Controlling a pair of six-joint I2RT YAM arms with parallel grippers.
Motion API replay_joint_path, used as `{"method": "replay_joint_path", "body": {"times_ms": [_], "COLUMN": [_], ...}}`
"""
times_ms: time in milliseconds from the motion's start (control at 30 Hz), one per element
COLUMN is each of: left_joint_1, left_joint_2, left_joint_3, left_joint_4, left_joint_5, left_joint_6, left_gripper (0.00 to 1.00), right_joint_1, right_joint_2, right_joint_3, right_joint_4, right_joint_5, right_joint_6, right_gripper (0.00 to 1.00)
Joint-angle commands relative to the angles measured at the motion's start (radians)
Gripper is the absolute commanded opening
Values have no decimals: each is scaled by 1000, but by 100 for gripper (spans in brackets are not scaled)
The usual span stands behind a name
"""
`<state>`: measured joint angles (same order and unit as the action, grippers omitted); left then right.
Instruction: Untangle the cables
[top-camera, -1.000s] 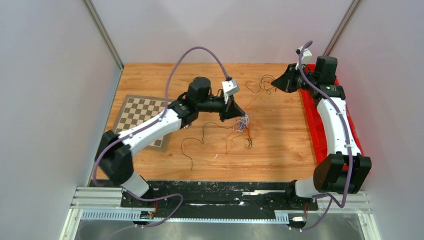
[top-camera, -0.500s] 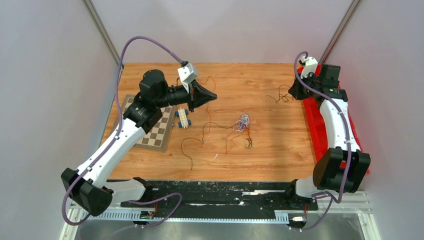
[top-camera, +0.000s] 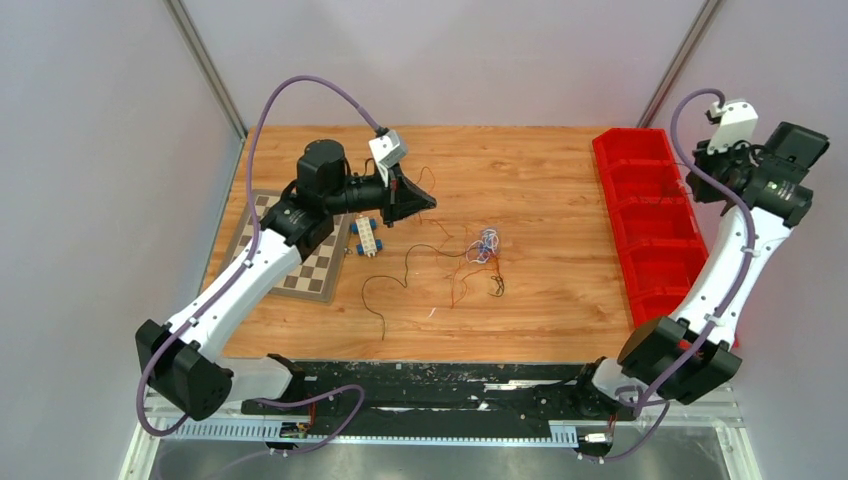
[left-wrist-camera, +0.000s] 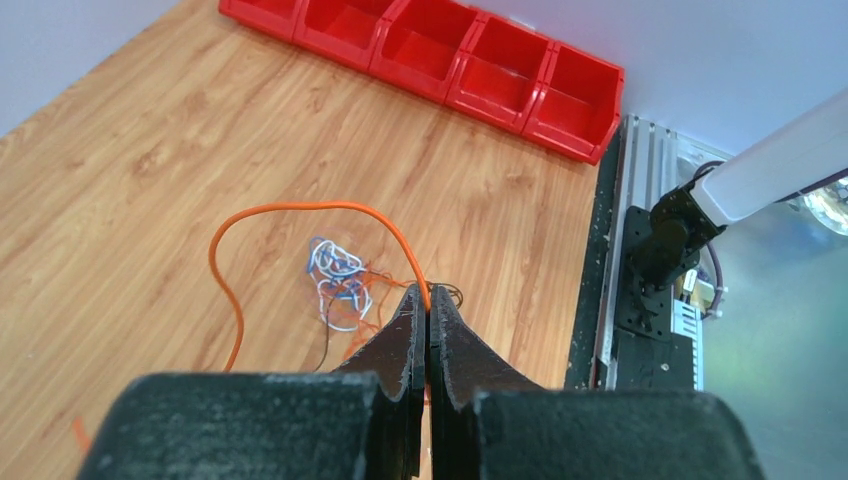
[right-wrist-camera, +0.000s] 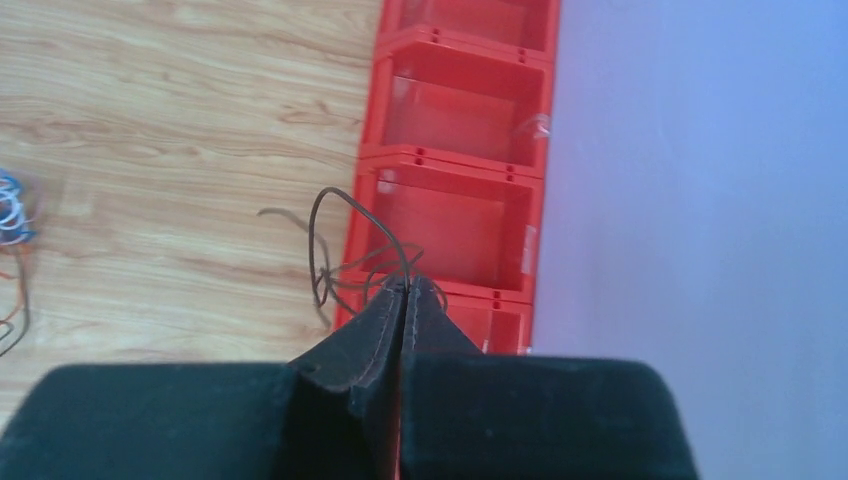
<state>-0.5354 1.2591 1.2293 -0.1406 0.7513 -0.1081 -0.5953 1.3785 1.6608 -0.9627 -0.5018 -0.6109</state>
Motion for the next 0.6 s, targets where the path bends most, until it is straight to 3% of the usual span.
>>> {"method": "replay_joint_path", "body": {"times_ms": [0, 333, 567], "left_joint_1": [-1, -1, 0], "left_joint_2": [29, 79, 113], "left_joint_3": [61, 99, 104], "left_joint_4": [-18, -50, -65], "left_joint_5": [26, 33, 37], "left_joint_6": [-17, -11, 9], "left_gripper": [0, 0, 0], "right_joint_1": [-50, -43, 33], "right_joint_2": [119, 446, 651], "right_joint_3": [80, 331, 529], "right_joint_4": [-58, 26, 195], "right_joint_5": [-6, -38, -2], "right_joint_6": [-58, 41, 172], "right_gripper": [0, 0, 0]}}
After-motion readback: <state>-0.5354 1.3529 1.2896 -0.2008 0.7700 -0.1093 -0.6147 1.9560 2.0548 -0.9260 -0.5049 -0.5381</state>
